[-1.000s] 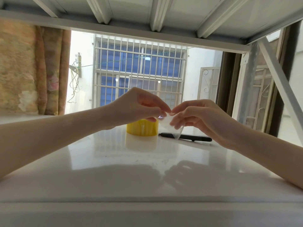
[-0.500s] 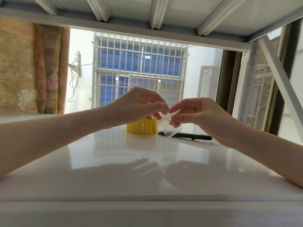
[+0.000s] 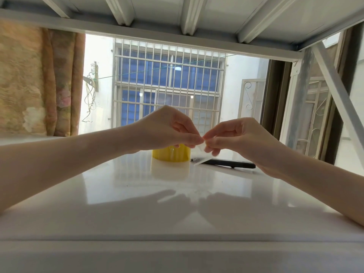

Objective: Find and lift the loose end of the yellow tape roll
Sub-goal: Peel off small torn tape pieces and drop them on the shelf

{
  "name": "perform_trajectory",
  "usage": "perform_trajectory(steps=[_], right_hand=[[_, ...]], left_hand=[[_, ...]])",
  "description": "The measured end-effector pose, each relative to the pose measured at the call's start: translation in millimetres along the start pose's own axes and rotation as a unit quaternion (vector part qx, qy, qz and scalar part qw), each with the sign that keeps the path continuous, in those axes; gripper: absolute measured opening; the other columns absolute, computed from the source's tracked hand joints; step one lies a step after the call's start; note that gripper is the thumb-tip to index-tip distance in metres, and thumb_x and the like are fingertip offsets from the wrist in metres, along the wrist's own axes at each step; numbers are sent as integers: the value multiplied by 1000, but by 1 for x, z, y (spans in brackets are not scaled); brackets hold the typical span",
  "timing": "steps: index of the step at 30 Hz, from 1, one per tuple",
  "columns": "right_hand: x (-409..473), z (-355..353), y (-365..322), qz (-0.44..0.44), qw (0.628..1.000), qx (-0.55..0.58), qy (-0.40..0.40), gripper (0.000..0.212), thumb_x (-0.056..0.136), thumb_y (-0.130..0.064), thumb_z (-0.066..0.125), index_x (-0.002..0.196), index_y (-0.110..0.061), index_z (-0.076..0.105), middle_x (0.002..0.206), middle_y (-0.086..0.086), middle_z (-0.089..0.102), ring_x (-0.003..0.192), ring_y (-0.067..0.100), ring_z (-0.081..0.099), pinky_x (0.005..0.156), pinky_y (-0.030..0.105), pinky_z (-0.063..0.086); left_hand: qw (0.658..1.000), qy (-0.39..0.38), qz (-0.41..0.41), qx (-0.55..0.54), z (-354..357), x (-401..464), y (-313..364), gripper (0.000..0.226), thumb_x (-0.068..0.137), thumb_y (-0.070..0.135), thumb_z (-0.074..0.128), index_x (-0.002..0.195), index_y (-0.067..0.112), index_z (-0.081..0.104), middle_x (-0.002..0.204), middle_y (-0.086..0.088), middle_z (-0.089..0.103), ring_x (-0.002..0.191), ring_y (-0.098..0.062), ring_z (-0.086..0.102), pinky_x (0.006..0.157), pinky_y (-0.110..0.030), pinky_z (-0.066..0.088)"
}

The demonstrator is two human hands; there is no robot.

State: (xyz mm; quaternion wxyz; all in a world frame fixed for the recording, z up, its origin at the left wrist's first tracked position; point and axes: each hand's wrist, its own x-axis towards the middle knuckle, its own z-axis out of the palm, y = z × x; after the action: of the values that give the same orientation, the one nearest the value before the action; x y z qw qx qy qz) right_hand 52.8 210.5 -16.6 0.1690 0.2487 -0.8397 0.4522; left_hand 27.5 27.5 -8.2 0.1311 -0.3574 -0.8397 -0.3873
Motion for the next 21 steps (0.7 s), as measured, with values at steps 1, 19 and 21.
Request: perform_trajectory(steps=[1, 19, 21], right_hand=[[-1, 0, 0, 1, 1000, -4, -5, 7, 78, -10, 67, 80, -13, 73, 62, -4, 72, 61, 8, 66, 59, 1, 45], [-1, 3, -1, 37, 999, 13, -19, 10, 81, -7, 64, 86, 1, 68, 62, 3, 73, 57, 15, 69, 57, 12, 51], [-1, 2, 0, 36, 999, 9, -15, 10, 81, -8, 64, 86, 0, 67, 64, 5, 74, 59, 16, 70, 59, 13, 52]], left_hand=[[1000, 2, 2, 2, 0, 0, 0, 3, 75, 22, 72, 73, 20, 72, 69, 3, 72, 62, 1, 63, 61, -14, 51], [997, 59, 54, -6, 4, -2, 7, 16, 76, 16, 73, 89, 21, 66, 76, 4, 73, 72, -2, 68, 61, -4, 46], [997, 51, 38, -53, 4, -2, 7, 11, 81, 19, 67, 91, 17, 66, 77, 0, 75, 71, -6, 70, 64, -11, 53]])
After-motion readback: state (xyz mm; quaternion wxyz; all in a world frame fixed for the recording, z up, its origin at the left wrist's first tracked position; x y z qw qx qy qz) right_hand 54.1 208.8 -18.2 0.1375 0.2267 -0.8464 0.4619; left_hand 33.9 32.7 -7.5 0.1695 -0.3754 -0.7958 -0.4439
